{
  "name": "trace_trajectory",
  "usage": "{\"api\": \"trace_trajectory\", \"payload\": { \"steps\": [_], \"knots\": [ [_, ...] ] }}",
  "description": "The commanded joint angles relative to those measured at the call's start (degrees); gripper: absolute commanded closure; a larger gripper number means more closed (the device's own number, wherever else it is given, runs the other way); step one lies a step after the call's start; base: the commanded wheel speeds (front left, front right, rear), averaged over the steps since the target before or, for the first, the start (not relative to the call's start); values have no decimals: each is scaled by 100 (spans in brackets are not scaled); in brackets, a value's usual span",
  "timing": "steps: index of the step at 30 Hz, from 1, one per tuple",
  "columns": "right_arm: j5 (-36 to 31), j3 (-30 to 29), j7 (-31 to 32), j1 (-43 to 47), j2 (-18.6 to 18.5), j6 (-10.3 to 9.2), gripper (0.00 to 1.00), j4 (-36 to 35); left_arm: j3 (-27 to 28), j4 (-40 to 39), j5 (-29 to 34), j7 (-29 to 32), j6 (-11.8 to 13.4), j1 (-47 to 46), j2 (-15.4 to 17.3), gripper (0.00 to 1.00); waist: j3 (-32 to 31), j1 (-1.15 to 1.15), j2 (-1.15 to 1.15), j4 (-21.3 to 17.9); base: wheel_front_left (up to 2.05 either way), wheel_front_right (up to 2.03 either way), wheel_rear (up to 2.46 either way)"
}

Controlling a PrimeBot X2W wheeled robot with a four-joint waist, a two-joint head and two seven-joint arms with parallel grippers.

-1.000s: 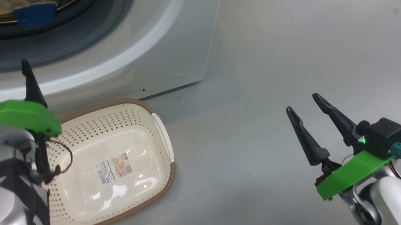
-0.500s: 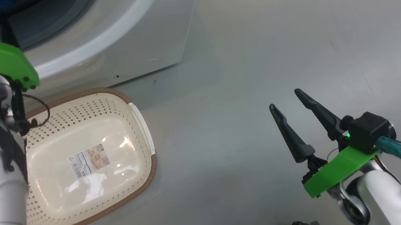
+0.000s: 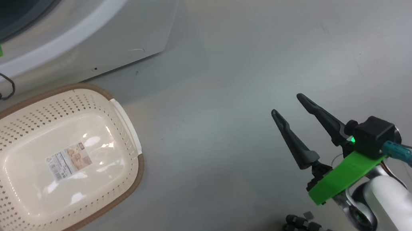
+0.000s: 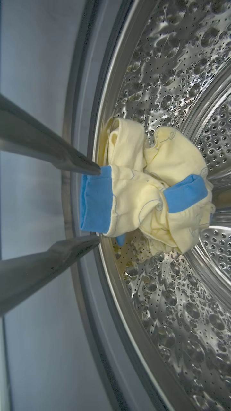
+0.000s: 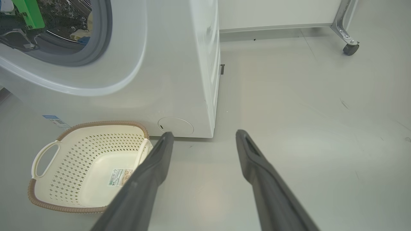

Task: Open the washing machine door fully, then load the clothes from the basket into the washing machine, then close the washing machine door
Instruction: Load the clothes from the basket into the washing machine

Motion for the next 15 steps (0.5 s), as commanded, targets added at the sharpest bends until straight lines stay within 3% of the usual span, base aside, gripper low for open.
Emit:
{"api": "trace_trajectory", "payload": {
  "steps": [1, 15],
  "knots": [
    [8, 87, -38, 12, -26, 22, 0, -151, 12, -98, 76, 18, 28, -213, 243, 0, 32, -1, 0, -18, 0, 0, 0],
    [-2, 76, -38, 136, -26, 22, 0, -212, -216, 548, 156, 128, 129, -903, 404, 0, 298, -1, 0, -118, 0, 0, 0]
  ]
}}
